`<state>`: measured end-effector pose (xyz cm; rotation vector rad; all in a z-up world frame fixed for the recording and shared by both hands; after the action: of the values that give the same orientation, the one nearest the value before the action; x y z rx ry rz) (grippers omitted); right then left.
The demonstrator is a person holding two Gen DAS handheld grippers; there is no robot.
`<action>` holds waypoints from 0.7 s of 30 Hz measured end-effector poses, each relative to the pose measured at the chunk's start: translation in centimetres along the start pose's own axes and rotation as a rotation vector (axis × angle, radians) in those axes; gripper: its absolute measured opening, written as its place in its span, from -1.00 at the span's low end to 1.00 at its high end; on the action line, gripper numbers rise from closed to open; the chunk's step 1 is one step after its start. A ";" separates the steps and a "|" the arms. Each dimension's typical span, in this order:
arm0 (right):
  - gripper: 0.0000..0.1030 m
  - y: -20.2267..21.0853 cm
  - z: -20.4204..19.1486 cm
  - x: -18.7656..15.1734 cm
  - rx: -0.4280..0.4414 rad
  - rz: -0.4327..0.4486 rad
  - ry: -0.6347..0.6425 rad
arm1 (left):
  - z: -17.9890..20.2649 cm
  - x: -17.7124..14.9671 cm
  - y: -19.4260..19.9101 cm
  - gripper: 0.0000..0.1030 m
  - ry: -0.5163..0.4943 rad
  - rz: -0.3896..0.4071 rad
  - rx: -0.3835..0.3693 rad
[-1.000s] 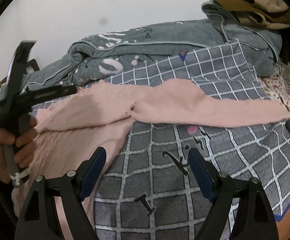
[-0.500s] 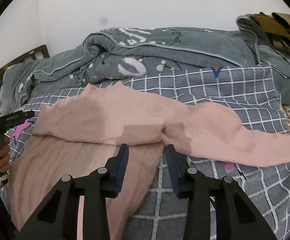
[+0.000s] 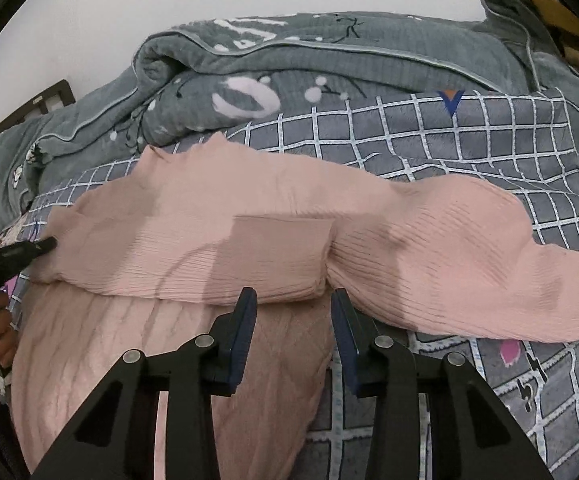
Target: Fold small clothes
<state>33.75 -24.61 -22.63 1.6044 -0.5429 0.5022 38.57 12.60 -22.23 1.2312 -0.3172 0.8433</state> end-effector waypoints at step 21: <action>0.01 6.6 9.4 1.0 -0.170 0.130 -0.073 | 1.1 -1.4 -2.0 -0.04 -0.159 -0.039 0.128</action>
<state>30.53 -34.56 -17.75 1.4353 -0.7295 0.4824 39.33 10.91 -24.13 1.4239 -0.3706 0.7427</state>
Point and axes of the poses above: each gripper's, at about its wrist camera, not at the fingertips, and y roughly against the way its jaws point, z to its right, x to its top, the point moved 10 cm from there along -y, roughly the way its jaws point, and after that the axes turned 4 degrees about -x, right-handed, at the moved point
